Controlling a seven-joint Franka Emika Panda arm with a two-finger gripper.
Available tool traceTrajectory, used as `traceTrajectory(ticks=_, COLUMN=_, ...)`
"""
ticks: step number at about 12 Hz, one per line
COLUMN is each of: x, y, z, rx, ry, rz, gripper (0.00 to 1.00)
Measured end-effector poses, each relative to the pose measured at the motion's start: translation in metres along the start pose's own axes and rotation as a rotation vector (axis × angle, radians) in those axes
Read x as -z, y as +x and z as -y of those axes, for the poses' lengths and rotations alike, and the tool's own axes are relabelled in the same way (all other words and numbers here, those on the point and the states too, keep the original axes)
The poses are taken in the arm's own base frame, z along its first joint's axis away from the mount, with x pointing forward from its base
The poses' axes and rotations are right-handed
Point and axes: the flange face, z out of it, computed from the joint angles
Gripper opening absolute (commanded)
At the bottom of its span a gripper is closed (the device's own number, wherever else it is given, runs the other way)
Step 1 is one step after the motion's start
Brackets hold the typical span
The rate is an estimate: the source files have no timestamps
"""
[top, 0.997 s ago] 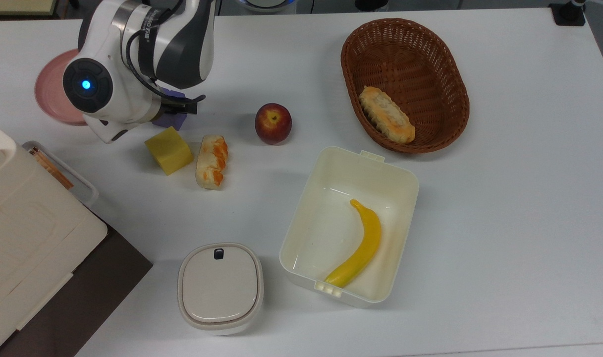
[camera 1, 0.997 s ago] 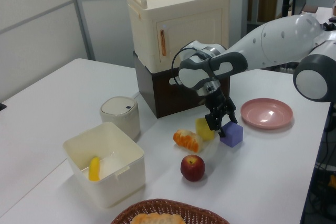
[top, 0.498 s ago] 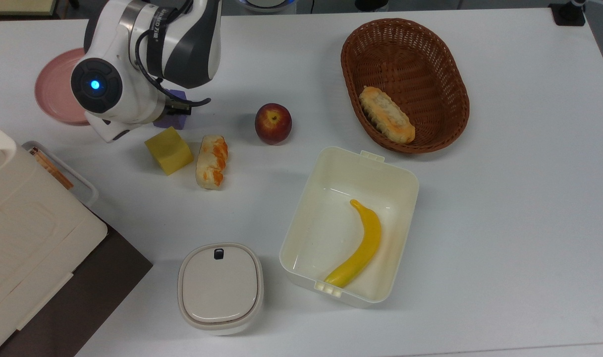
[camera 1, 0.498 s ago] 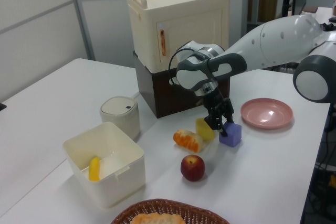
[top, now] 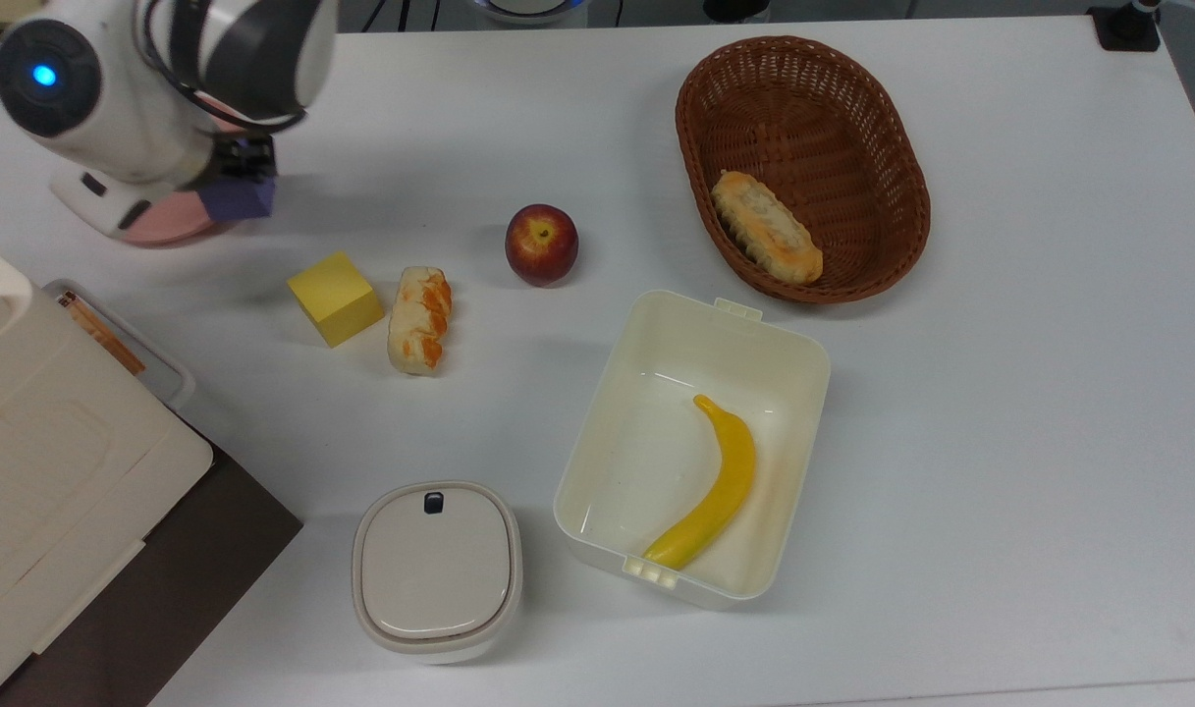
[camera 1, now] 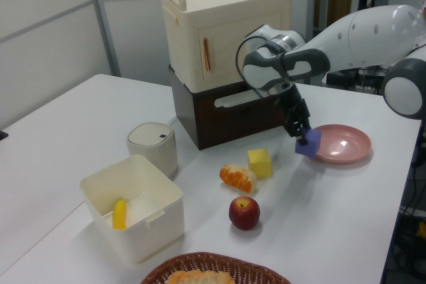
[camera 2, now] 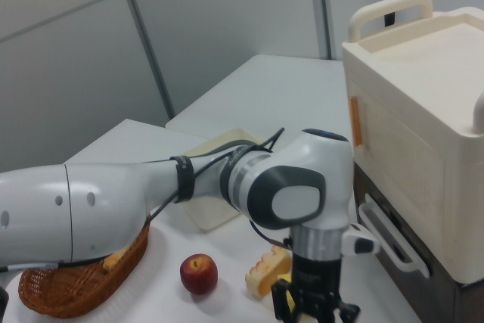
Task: Put the purple cube on a plate
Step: 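Lift the purple cube and carry it over the pink plate, then lower the cube onto the pink plate and open the gripper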
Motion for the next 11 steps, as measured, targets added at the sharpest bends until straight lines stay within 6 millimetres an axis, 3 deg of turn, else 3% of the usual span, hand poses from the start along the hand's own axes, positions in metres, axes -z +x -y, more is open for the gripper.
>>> traceTrajectory(ticks=3, x=-0.009, y=-0.021, z=-0.035, rx=0.084, ry=-0.027, rz=0.035, gripper=0.15)
traceTrajectory(ticks=4, x=-0.012, y=-0.027, z=-0.045, rx=0.094, ry=-0.027, rz=0.043, gripper=0.23)
traceTrajectory(ticks=5, x=-0.017, y=-0.032, z=-0.054, rx=0.095, ry=-0.022, rz=0.049, gripper=0.46)
traceTrajectory(ticks=6, x=-0.021, y=-0.036, z=-0.061, rx=0.093, ry=-0.028, rz=0.063, gripper=0.89)
traceTrajectory(ticks=7, x=-0.026, y=-0.037, z=-0.067, rx=0.094, ry=-0.044, rz=0.085, gripper=1.00)
traceTrajectory(ticks=11, x=-0.031, y=-0.031, z=-0.069, rx=0.103, ry=-0.074, rz=0.096, gripper=1.00)
